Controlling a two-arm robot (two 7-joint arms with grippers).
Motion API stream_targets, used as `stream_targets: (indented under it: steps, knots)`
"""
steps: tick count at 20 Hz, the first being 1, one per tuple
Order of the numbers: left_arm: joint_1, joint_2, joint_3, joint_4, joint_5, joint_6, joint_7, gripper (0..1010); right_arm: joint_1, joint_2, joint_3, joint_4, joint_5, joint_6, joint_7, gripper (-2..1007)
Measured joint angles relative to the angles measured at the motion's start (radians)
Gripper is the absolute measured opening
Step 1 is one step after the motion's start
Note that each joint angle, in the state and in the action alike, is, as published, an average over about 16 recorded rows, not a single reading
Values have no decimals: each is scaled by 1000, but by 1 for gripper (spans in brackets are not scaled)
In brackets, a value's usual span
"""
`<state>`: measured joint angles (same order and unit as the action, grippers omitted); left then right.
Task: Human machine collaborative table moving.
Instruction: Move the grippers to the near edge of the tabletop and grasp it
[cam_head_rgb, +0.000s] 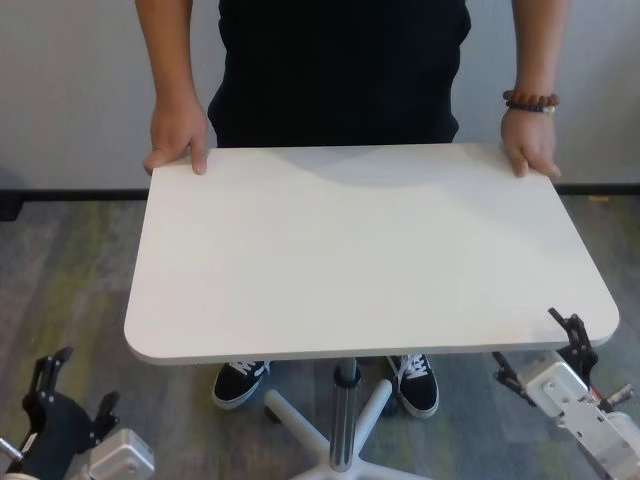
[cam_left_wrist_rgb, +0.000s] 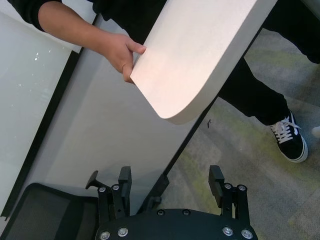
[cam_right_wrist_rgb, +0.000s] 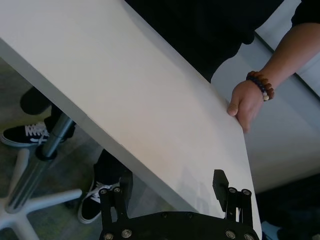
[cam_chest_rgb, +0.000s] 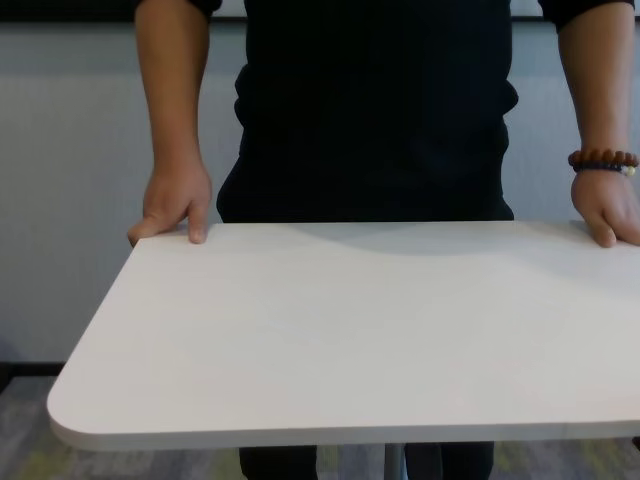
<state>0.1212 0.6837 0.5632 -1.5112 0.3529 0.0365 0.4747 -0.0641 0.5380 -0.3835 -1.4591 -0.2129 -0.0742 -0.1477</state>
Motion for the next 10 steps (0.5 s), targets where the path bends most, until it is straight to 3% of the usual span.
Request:
stream_targets:
  steps: [10]
  knots:
    - [0,0,0,0,-1,0,0,1000,24,-23,-3,60,-110,28,-60,1005]
